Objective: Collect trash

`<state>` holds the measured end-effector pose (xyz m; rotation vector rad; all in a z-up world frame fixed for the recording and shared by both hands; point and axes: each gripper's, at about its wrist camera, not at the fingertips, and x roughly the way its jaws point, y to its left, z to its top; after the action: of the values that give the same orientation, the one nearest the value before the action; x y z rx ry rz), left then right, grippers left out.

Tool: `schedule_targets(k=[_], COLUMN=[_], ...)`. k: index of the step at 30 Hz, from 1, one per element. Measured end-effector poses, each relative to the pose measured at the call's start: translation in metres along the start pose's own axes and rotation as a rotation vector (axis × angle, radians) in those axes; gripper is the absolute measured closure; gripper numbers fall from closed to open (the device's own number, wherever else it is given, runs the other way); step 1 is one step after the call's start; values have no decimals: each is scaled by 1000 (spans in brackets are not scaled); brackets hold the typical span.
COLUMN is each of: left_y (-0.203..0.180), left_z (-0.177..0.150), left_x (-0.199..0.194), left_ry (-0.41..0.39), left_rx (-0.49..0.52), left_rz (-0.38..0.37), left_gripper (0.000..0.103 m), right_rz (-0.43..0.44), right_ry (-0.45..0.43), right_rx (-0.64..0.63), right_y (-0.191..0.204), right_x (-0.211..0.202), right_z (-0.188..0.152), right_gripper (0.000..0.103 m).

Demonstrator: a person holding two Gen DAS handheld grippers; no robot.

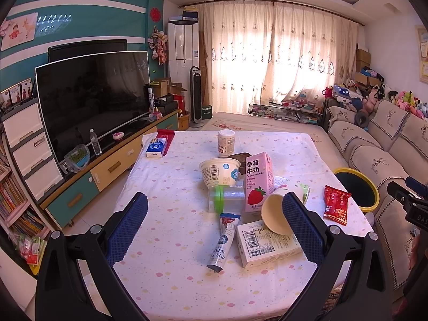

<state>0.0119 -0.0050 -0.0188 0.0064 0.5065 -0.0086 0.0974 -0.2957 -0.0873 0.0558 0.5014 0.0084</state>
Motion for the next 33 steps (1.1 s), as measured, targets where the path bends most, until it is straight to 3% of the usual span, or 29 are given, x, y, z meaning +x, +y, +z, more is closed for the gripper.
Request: schedule_targets(k=[13, 22, 24, 27, 30, 33], left_y=[8, 22, 25, 34, 40, 45], left_z=[4, 3, 1, -2, -6, -8], left_x=[-2, 5, 7, 12, 18, 23], left_ry=[-3, 4, 10, 22, 33, 44], left_rx=[-13, -36, -45, -63, -77, -85], left_rz=[16, 41, 47, 55, 67, 66], left_gripper=[4, 4, 4, 4, 4, 4], right_rz=[41, 119, 144, 186, 192, 209], right_ry=[34, 33, 44, 84, 95, 104], right_rx=[-12, -110, -134, -171, -235, -276], right_y=[7, 50, 63, 83, 107, 127], right_x=[9, 25, 33, 47, 55, 64], right_z=[-5, -10, -13, -17, -22, -26], right_gripper=[6, 7, 24, 42, 57, 65])
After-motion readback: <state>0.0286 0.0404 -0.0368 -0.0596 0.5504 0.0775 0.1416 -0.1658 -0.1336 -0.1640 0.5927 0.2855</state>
